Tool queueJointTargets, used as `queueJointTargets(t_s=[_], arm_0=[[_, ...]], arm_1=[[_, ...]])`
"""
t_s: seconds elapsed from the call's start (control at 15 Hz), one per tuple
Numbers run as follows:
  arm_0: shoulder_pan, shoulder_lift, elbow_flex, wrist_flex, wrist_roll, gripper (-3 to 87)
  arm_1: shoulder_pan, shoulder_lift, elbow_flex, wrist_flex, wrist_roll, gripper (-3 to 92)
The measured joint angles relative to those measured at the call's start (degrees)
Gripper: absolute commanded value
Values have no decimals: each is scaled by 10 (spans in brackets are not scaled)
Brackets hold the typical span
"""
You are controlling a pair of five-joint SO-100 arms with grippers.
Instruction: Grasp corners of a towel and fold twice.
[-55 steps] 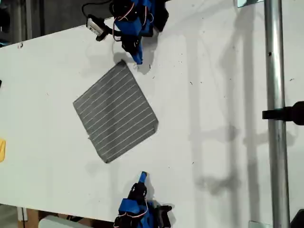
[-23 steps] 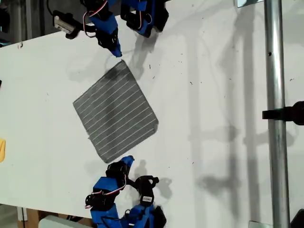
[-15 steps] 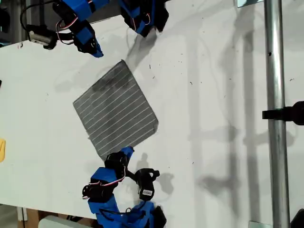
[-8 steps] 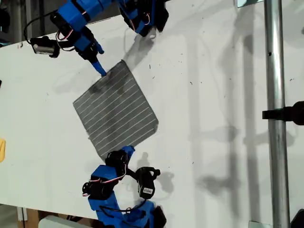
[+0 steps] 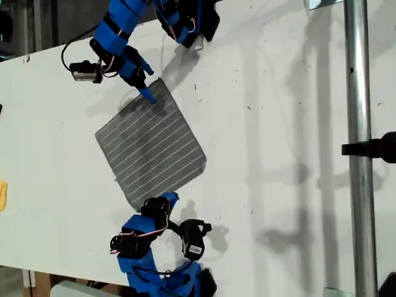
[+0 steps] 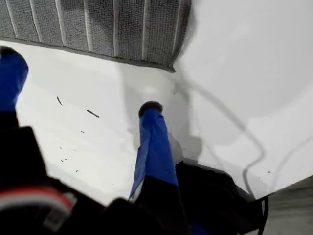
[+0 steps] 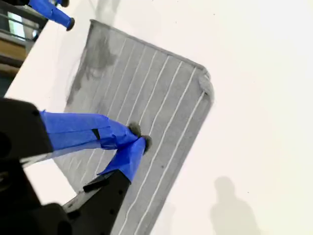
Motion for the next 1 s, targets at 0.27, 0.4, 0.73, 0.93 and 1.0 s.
queueJointTargets(t_s=[0.27, 0.4, 0.73, 0.93, 1.0], arm_0=[[2, 8, 2, 0, 5, -29], [2, 8, 2, 0, 5, -29], [3, 8, 5, 0, 5, -29], [3, 8, 6, 0, 5, -29], [3, 8, 7, 0, 5, -29]], arm_1=[[43, -37, 81, -120, -14, 434], [75, -98, 89, -177, -33, 430], [94, -139, 89, -218, -63, 339], [74, -139, 89, -222, -65, 244], [65, -142, 89, -226, -68, 151]])
